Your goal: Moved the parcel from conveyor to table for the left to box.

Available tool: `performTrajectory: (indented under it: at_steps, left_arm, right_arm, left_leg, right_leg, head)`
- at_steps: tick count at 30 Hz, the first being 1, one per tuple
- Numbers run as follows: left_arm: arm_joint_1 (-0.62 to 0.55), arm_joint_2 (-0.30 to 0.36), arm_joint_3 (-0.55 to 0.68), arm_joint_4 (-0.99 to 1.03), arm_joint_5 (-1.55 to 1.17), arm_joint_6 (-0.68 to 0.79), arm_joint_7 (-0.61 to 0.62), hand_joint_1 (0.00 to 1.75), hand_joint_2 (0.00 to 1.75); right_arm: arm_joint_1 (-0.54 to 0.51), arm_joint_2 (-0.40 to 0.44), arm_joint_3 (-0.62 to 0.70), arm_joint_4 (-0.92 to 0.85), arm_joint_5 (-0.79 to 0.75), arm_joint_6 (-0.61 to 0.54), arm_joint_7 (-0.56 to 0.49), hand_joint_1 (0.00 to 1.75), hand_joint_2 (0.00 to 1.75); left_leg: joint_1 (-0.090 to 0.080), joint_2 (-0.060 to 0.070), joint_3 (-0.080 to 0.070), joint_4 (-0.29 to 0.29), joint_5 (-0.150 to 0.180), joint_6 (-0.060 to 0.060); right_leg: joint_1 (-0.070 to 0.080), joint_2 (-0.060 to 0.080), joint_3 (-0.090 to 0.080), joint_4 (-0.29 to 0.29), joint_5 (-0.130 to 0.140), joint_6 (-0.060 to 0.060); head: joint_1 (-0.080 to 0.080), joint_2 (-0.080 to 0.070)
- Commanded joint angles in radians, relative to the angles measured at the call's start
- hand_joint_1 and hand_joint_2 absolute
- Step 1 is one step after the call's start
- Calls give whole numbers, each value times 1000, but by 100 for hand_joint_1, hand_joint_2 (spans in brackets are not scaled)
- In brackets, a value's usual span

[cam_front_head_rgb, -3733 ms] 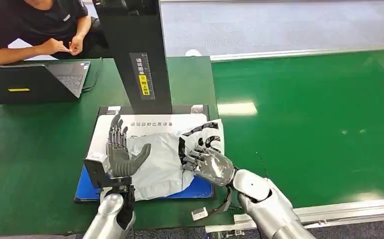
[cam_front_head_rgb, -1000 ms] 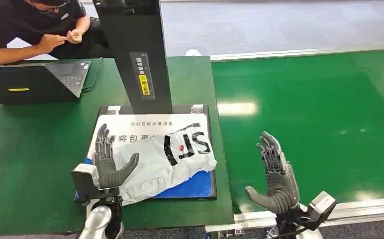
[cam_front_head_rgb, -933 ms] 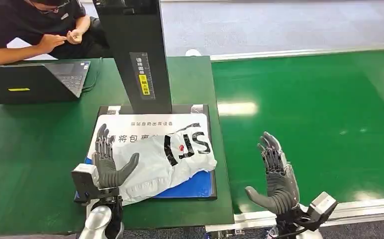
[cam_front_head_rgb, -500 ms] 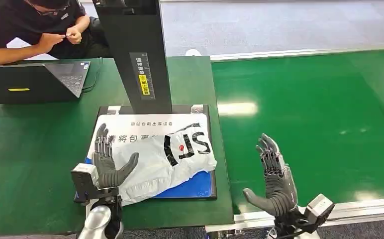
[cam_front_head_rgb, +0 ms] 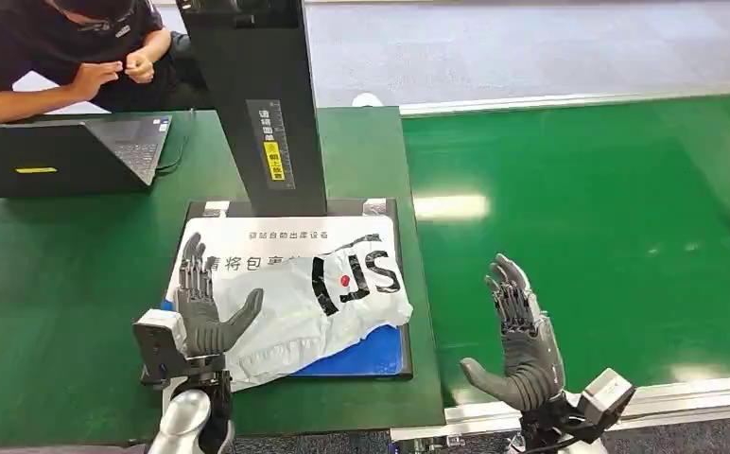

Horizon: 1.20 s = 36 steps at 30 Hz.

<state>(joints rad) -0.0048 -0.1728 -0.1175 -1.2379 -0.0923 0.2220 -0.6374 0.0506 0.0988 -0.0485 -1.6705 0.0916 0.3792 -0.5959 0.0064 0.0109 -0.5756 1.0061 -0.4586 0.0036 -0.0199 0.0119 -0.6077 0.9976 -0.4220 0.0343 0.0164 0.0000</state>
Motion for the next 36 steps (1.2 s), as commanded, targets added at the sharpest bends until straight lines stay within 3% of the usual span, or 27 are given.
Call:
performTrajectory:
  at_steps: [1,36]
  left_arm:
    - [-8,-2,7,1,-1,-3,7,0,175]
    - [-17,1,9,10,1,-6,6,0,175]
  right_arm:
    - [-5,17,-26,35,6,5,-7,0,175]
    - [-11,21,-27,41,6,8,-12,0,175]
  left_leg:
    - [0,-2,3,-1,0,-1]
    - [0,-1,2,-1,0,-1]
  right_leg:
    - [0,-2,2,-1,0,-2]
    - [0,-1,2,-1,0,-2]
  head:
    - [0,0]
    - [0,0]
